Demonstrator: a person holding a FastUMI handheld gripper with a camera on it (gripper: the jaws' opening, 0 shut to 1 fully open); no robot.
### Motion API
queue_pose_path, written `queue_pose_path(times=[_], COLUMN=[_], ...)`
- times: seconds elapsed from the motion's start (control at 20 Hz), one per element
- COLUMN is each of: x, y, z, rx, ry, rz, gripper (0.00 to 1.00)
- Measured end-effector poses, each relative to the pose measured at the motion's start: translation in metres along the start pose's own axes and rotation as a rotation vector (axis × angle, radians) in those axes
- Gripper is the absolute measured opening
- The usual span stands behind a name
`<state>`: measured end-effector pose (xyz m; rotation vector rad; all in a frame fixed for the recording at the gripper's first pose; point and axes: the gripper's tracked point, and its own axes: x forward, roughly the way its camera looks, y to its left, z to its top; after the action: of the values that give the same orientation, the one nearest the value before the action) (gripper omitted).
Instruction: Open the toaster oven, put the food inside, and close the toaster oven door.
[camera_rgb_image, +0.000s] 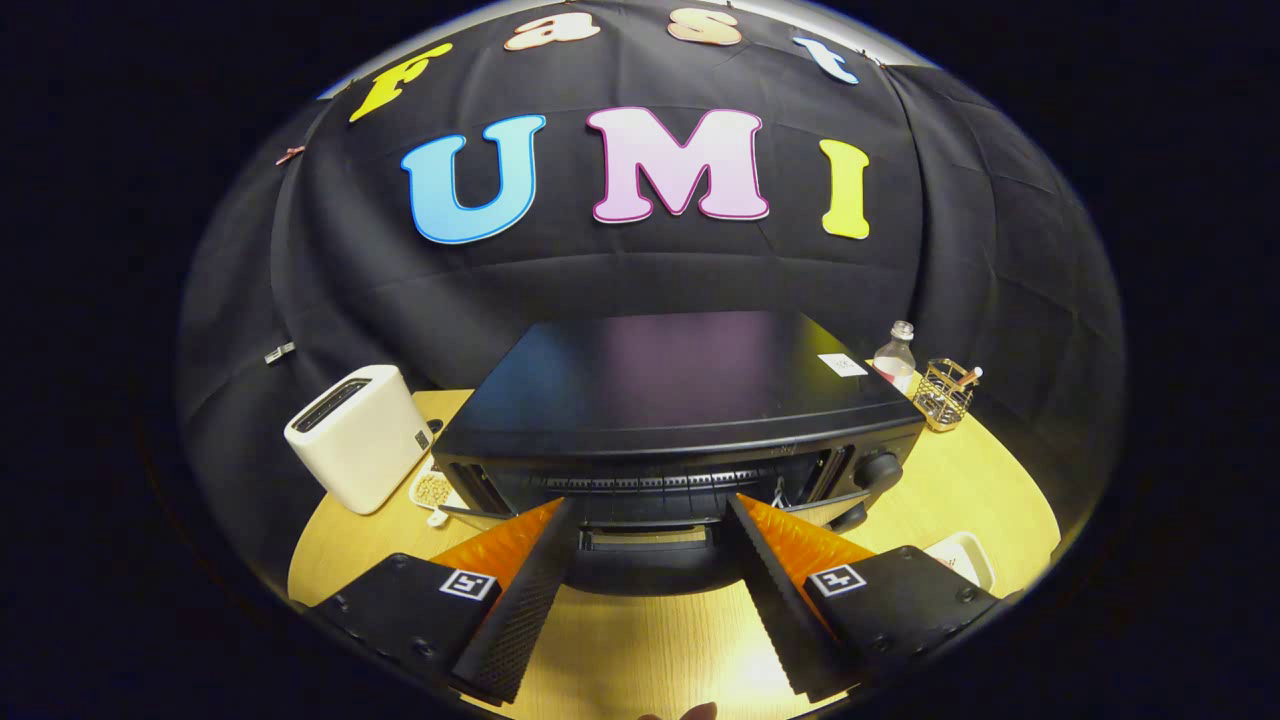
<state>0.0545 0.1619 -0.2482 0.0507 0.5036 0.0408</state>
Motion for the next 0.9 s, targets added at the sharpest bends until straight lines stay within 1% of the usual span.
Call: queue_pose_path(times=[0.65,0.9], x=[-0.036,-0.042], y=[0.0,-0.003], z=[-0.072,-0.106], rx=[-0.012,-0.005], ry=[0.117,0.198], rz=[0.011,0.013], gripper=[0.98,0.97])
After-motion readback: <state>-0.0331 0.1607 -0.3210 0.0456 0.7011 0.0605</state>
